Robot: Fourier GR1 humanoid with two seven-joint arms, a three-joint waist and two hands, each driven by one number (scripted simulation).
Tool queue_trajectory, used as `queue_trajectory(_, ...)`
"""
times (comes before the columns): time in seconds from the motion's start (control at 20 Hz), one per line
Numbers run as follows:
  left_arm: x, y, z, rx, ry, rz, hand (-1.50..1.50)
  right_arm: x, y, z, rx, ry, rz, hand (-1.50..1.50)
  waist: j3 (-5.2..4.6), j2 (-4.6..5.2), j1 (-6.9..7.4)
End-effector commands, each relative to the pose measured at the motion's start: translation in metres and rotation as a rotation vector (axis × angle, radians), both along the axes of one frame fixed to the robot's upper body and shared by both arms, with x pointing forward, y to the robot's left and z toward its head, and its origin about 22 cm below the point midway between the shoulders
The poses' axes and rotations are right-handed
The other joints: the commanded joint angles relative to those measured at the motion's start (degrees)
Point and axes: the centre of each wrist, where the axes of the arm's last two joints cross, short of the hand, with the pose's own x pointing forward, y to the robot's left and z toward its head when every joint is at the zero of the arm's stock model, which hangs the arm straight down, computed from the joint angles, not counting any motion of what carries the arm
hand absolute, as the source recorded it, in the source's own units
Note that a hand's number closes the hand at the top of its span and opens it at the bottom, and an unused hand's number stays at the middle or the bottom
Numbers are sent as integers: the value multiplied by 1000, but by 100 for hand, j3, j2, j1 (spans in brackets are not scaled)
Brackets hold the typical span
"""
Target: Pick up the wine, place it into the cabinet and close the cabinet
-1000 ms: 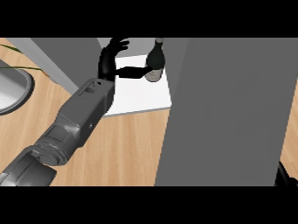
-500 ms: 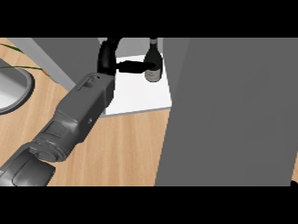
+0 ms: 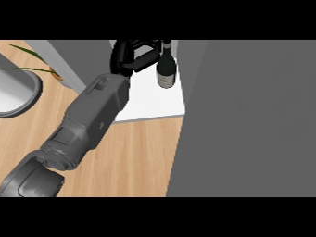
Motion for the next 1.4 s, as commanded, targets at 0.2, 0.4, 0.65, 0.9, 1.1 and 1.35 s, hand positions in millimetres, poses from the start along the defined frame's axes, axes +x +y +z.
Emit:
queue_trajectory(0.2,-2,-27,11,-63,1,-112,-150,-26,-12,42,75,34,8,-150,10,-100,229)
queue_trajectory(0.4,-9,-17,-12,-72,3,-118,-150,-22,-7,31,68,25,11,-150,11,-104,253)
queue_trajectory(0.65,-4,-29,13,-90,3,-127,-150,-36,-10,42,78,54,-30,-150,9,-191,336)
queue_trajectory(0.9,-15,-21,-10,-148,35,-213,-150,-34,-12,38,53,39,-50,-150,11,-211,431)
queue_trajectory(1.1,-25,-23,-16,-194,50,-280,-150,-30,-13,36,66,37,-54,-150,11,-238,473)
queue_trajectory(1.35,-50,-13,-48,-224,53,-313,-150,-34,-14,43,49,45,-58,-150,7,-247,607)
